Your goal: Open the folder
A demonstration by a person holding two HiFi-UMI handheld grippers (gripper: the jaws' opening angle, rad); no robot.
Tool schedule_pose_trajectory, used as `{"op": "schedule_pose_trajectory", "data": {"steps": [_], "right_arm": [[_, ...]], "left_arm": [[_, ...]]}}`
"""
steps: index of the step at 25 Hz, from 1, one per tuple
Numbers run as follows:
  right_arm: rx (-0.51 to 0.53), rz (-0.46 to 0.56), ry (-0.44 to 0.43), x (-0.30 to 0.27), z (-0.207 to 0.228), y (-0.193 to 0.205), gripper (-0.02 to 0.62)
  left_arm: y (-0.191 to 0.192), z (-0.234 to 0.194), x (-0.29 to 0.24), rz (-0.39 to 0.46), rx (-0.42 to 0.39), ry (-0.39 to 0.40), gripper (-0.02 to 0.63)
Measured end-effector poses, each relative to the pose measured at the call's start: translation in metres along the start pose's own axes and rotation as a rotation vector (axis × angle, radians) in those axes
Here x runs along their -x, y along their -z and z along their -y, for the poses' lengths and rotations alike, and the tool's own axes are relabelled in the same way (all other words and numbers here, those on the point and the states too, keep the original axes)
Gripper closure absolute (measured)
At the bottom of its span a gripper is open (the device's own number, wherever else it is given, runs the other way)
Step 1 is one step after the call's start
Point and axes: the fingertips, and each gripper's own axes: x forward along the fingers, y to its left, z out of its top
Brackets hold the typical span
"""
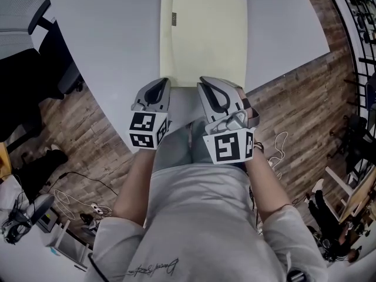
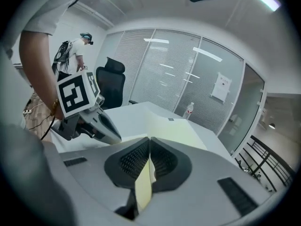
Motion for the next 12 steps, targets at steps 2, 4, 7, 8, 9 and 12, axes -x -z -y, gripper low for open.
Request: {"op": "schedule_pose_trajectory", "data": {"steps": [2,4,7,8,9,12], "right_arm": [[-0.028,0.009,0.033,0.010,0.011,-0.005,0.566],[-0.066,0.014,0.070,0.020,0.022,-0.006,0.568],[-0.095,0.013,0.125,0.037,0.040,-0.006,0.569],[-0.105,0.013,0.142,0.042,0.046,-0.005,0.569],[-0.121,0.015,0.161,0.048,0.053,-0.003,0.571],[-0.206,0.046,0.234,0.066,0.074,0.004,0.571]], "left_arm": [[0.002,-0.001,0.001,-0.005,0.001,0.004,0.597],[0.003,-0.002,0.001,-0.010,0.000,0.009,0.597],[0.004,-0.004,0.001,-0.017,-0.014,0.008,0.597],[0.004,-0.004,0.001,-0.020,-0.020,0.006,0.597],[0.004,-0.005,0.001,-0.022,-0.025,0.003,0.597],[0.005,-0.006,0.000,-0.029,-0.037,-0.006,0.597]]}}
